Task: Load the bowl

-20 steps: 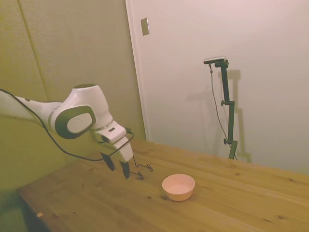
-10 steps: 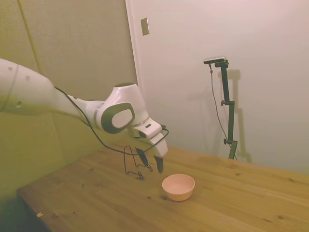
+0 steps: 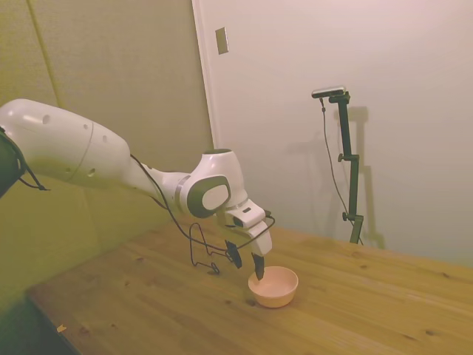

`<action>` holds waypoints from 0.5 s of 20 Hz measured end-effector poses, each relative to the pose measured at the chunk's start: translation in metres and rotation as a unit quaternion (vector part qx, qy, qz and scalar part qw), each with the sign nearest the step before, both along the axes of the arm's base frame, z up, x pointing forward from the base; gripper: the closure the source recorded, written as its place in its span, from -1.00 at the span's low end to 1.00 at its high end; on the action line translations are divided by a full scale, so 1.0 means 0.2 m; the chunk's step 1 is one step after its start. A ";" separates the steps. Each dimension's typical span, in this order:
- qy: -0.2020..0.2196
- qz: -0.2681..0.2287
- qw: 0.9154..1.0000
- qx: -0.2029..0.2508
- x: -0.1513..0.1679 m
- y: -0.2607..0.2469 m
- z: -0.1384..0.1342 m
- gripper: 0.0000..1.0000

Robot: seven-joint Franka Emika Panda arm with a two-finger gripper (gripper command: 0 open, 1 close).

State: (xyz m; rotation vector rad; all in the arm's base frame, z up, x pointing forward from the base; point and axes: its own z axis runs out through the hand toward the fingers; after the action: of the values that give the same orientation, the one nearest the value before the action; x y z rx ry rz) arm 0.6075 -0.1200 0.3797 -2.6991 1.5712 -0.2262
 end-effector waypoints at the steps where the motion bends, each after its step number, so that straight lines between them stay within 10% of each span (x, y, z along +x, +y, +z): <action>1: 0.003 -0.002 1.000 -0.001 0.01 -0.02 -0.02 1.00; 10: 0.010 -0.006 1.000 -0.002 0.03 -0.04 -0.08 1.00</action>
State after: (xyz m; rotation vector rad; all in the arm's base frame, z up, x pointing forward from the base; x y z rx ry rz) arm 0.6141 -0.1287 0.3635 -2.7036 1.5949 -0.2025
